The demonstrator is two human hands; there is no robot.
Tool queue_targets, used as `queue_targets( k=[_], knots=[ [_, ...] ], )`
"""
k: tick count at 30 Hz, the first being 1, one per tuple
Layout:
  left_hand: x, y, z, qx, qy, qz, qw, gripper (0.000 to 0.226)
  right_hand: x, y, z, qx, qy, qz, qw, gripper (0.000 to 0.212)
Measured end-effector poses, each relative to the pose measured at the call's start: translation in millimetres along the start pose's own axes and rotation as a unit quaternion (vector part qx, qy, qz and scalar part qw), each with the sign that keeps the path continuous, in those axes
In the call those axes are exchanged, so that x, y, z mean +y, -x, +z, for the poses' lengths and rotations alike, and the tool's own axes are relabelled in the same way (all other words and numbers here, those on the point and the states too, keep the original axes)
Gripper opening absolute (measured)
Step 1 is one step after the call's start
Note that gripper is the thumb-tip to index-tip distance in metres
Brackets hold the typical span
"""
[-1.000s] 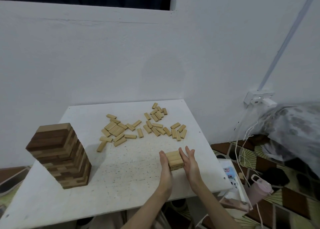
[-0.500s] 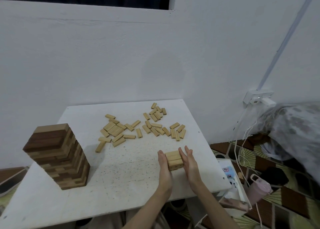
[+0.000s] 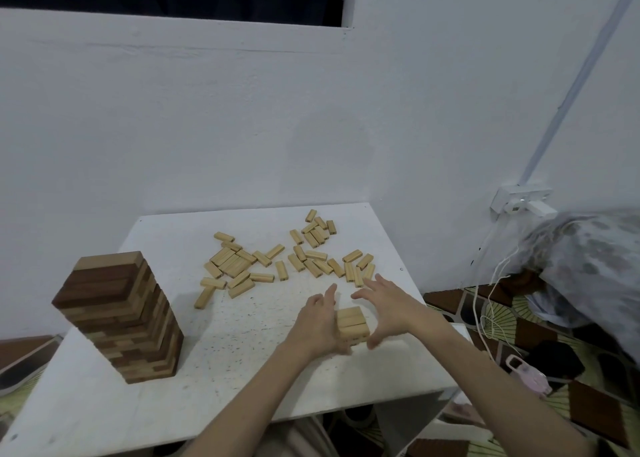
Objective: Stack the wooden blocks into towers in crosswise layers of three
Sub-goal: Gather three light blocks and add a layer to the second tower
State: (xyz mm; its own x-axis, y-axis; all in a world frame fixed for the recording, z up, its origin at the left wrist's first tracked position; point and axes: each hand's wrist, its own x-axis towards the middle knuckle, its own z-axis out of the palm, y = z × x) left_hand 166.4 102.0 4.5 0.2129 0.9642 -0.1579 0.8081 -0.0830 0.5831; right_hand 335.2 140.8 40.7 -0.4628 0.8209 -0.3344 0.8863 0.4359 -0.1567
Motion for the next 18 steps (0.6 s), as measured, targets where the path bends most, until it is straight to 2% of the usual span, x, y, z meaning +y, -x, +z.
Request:
queue_targets(
  k=[4,13,18],
  knots=[
    [2.3,-1.5,3.6,0.008,-0.006,-0.002,1.0,0.122,-2.1,-6.4,2.9,-0.001,0.045,-0.009,0.999,0.089],
    [2.2,-3.7,7.8,0.003,-0.002,-0.006,1.0,0.119,-4.5,-9.9,4.2,0.012,0.036,-0.018,0.999,0.072],
    [0.1,-5.3,11.0,0.009,0.009,-0.001,1.0,0.121,-3.7,-7.7,3.8,0.0,0.022,-0.015,1.0,0.079]
  ],
)
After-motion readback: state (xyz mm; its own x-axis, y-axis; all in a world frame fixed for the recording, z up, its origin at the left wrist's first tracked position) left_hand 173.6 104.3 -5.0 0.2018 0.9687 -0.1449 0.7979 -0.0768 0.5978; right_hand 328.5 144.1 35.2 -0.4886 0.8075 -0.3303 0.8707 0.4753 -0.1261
